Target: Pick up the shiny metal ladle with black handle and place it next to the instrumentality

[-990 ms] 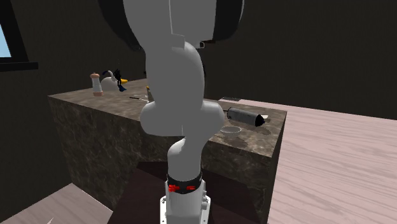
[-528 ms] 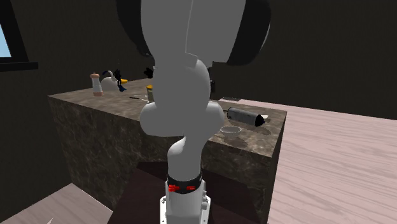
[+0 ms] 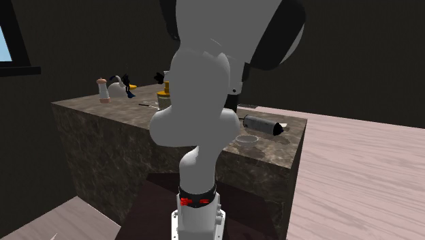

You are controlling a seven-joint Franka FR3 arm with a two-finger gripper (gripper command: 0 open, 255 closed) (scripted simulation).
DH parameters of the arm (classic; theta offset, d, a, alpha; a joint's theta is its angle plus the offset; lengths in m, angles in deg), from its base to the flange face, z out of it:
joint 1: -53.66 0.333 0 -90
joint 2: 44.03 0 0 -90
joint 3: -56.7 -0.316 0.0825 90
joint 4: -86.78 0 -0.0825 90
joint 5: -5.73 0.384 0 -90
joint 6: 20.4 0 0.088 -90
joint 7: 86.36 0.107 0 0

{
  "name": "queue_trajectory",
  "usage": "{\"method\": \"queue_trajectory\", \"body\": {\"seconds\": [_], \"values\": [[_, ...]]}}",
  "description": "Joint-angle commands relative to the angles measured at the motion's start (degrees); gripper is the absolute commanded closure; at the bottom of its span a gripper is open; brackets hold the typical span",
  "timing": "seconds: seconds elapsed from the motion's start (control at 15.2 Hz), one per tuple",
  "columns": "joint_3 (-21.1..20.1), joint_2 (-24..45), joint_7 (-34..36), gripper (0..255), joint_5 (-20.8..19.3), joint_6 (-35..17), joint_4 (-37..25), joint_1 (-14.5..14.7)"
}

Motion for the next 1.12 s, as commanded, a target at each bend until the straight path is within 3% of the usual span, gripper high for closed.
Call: {"method": "queue_trajectory", "body": {"seconds": [0.0,0.33,0.86,0.92,1.06], "values": [[1.5,0.9,-1.7,0,-1.0,-1.8,1.0,0.1],[3.5,3.9,-1.7,0,-2.4,-7.6,3.9,0.2],[3.5,3.9,-1.7,0,-2.4,-7.6,3.9,0.2],[3.5,3.9,-1.7,255,-2.4,-7.6,3.9,0.2],[3.5,3.9,-1.7,255,-2.4,-7.6,3.9,0.2]]}}
